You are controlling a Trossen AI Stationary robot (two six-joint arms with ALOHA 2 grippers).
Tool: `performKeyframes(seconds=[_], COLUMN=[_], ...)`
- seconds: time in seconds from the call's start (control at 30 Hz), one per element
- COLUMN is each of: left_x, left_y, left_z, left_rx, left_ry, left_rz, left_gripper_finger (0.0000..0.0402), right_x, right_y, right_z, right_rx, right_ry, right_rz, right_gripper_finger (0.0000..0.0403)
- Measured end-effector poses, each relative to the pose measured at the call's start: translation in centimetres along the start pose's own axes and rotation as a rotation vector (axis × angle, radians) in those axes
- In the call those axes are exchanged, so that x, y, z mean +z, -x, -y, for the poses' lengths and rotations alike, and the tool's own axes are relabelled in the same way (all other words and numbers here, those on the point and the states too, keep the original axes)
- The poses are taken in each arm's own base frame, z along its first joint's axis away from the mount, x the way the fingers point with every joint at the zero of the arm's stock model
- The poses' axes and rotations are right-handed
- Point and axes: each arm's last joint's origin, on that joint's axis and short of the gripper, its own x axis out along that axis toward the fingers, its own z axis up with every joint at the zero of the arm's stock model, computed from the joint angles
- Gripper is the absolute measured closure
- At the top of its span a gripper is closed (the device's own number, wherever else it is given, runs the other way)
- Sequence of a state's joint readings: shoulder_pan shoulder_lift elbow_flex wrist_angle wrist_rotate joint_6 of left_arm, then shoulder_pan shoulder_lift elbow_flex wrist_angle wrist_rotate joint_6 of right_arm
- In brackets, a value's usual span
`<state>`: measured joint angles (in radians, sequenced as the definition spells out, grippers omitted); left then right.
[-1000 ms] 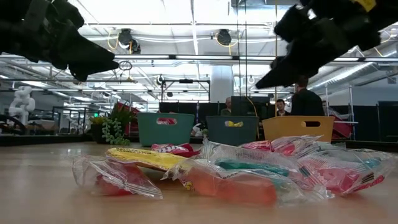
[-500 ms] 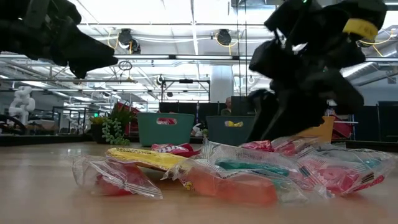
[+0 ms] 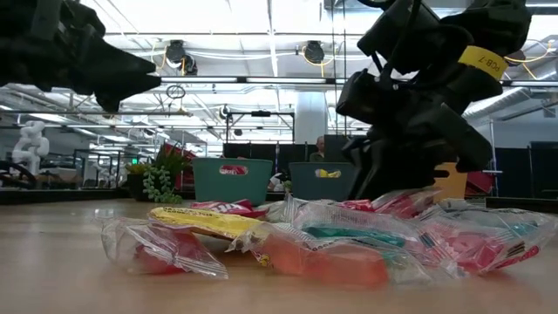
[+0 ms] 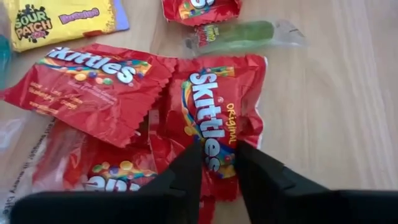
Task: Sort candy
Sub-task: Put the red candy into the green bin
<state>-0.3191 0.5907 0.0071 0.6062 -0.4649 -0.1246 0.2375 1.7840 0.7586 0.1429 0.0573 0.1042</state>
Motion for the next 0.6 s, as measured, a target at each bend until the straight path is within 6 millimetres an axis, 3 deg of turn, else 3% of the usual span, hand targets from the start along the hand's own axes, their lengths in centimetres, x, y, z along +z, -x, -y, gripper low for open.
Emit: performKeyframes(seconds=[0.2, 0.4, 0.6], left_x=[-0.1, 0.4, 0.7], left_y=[-0.4, -0.5, -0.1], left_z=[-0.8, -1.8, -2.6], left_rx=[-0.05, -0.102, -0.137], left_ry=[-0.009, -0.029, -0.032], left_rz=[-0.021, 0.0, -0.002], left_gripper_finger=[0.0219, 0.0219, 0.0219], right_x=[0.0, 0.2, 1.2], right_y=[0.0, 0.4, 2.8], right_z=[0.0, 0.0, 0.1], right_rx=[0.001, 0.006, -0.024], right_ry=[-0.046, -0.121, -0.13], right_rz=[0.001, 0.006, 0.009], right_gripper_finger=[0.0392, 0.0386, 0.0399])
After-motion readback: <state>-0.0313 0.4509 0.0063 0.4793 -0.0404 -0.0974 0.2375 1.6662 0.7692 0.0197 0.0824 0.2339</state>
